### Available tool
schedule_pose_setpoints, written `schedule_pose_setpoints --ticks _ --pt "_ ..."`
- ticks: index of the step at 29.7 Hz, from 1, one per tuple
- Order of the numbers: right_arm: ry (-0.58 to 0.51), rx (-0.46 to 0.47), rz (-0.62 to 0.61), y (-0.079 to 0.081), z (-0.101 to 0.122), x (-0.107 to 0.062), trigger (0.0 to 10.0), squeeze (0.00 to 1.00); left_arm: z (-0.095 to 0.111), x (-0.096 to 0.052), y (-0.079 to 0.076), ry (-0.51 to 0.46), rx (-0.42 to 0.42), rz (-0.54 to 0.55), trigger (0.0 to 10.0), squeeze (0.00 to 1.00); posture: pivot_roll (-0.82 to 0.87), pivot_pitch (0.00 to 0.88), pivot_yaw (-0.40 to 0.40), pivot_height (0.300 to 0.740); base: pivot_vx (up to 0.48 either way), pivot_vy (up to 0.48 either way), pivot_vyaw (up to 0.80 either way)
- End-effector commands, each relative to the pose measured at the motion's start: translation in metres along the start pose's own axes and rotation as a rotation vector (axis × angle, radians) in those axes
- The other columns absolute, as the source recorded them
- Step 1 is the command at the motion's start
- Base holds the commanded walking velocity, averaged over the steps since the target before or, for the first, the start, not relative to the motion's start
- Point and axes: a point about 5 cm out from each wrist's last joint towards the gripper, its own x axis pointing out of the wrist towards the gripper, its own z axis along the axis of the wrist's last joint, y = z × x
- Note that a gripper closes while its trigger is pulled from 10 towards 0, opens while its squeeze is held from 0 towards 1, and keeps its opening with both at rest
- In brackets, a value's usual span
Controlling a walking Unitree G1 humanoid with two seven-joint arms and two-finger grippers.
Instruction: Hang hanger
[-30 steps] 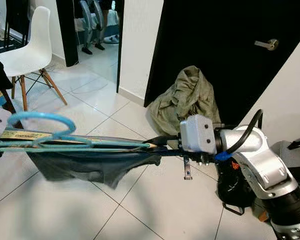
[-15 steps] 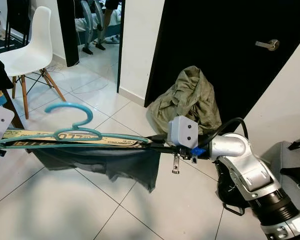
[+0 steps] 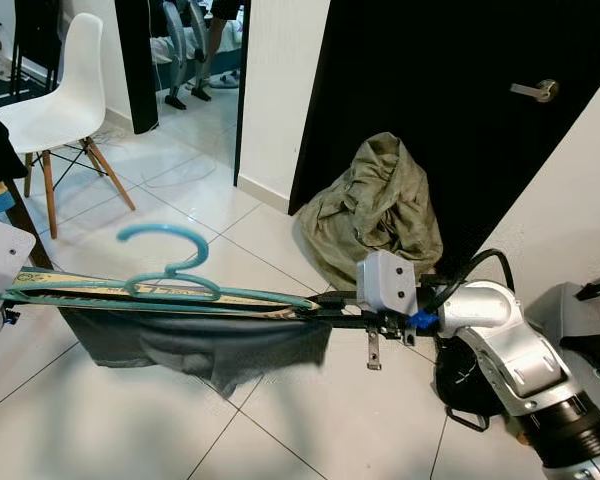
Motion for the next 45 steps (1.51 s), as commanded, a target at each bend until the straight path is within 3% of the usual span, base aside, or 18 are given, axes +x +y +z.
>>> schedule_pose_setpoints --ticks 1,17,20,29,40,45 --pt "0.009 0.0 -0.02 -0.002 0.0 -0.012 10.0 0.0 -0.01 -0.002 0.011 0.044 0.018 0.028 10.0 0.0 -0.06 0.23 -0.127 0.74 0.0 0.0 0.0" --pt "0.069 -0.039 -0.003 0.001 -0.008 -0.022 10.0 0.0 -0.012 -0.003 0.026 0.057 0.044 0.067 10.0 0.0 -0.04 0.215 -0.122 0.74 0.0 0.0 0.0" --pt "0.115 -0.079 -0.006 0.001 -0.014 -0.024 10.0 0.0 -0.012 -0.004 0.028 0.056 0.045 0.07 10.0 0.0 -0.04 0.202 -0.124 0.74 0.0 0.0 0.0" --pt "0.199 -0.116 -0.112 -0.01 -0.026 -0.019 10.0 0.0 -0.001 -0.003 0.018 0.022 0.016 0.045 10.0 0.0 -0.05 0.2 -0.126 0.74 0.0 0.0 0.0" --pt "0.239 -0.136 -0.165 -0.014 -0.032 -0.018 10.0 0.0 -0.004 -0.006 0.016 0.027 0.013 0.042 10.0 0.0 -0.05 0.201 -0.125 0.74 0.0 0.0 0.0" --pt "0.269 -0.205 -0.159 -0.014 -0.035 -0.014 10.0 0.0 -0.003 -0.006 0.015 0.028 0.007 0.042 10.0 0.0 -0.05 0.202 -0.122 0.74 0.0 0.0 0.0"
